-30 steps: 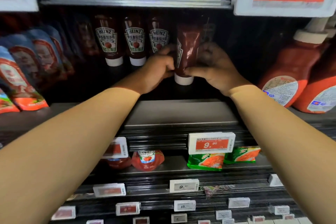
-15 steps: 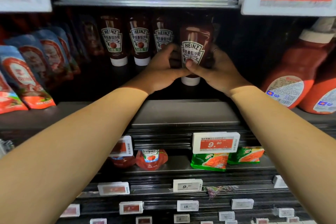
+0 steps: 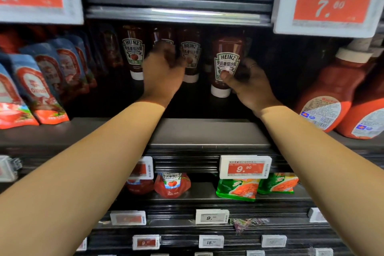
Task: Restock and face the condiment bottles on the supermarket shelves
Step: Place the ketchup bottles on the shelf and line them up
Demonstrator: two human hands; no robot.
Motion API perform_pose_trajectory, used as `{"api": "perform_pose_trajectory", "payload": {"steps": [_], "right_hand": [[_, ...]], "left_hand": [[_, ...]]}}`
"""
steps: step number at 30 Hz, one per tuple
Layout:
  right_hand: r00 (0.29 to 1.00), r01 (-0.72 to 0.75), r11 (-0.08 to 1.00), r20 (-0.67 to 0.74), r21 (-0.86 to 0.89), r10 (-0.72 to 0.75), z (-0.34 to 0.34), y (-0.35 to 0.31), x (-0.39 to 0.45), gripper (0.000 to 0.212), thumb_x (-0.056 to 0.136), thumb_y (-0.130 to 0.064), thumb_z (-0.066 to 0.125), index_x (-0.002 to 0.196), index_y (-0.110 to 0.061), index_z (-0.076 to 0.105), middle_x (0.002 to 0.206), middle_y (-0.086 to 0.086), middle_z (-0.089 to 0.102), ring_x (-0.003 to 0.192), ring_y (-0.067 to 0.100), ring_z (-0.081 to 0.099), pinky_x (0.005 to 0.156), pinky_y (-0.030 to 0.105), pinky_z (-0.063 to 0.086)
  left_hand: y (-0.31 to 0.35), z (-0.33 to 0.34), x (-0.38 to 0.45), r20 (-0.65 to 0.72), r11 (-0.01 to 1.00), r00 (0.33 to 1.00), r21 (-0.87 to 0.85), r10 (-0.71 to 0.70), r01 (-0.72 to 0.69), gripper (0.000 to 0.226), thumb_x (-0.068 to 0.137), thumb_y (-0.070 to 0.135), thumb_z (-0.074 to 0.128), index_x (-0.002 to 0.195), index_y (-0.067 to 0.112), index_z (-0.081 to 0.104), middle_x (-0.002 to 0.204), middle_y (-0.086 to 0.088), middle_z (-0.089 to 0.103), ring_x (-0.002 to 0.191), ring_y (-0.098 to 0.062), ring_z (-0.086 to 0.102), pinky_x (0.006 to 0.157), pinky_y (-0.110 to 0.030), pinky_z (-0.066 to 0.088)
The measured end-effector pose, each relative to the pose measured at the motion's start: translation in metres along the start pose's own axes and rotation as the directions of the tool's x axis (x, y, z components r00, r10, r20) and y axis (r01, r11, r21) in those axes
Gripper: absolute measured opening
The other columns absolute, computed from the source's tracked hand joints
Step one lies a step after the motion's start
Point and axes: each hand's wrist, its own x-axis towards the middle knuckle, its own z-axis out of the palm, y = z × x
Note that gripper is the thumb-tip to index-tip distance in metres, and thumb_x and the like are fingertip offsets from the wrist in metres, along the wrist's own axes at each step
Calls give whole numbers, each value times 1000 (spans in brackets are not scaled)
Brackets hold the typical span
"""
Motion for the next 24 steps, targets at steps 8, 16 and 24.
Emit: {"api": "perform_pose_trajectory", "payload": {"steps": [8, 16, 24], "right_hand": [[998, -5, 939, -58, -343, -15, 17, -6, 21, 52, 98, -29, 67, 142, -9, 48, 136, 10, 63, 126, 27, 60, 109, 38, 46], [992, -74, 913, -123, -401, 26, 41, -6, 38, 47, 102, -32, 57, 141, -7, 47, 140, 16, 60, 130, 33, 56, 108, 36, 45], [985, -96, 951, -166, -293, 48, 49, 1, 51, 42, 99, -27, 60, 136, -8, 51, 133, 14, 62, 125, 31, 58, 107, 38, 47]], "left_hand": [[-19, -11, 12, -188, 917, 907, 55, -378, 394, 141, 59, 49, 94, 161, 13, 4, 164, -19, 10, 153, -37, 14, 125, -41, 19], [-44, -3, 26, -108, 874, 869, 8, -482, 486, 152, 55, 48, 97, 162, 12, -4, 169, -16, 2, 156, -33, 5, 125, -37, 13], [-48, 0, 31, -161, 888, 880, 40, -447, 458, 134, 59, 47, 95, 161, 19, 13, 164, -14, 22, 151, -34, 26, 119, -42, 30]]}}
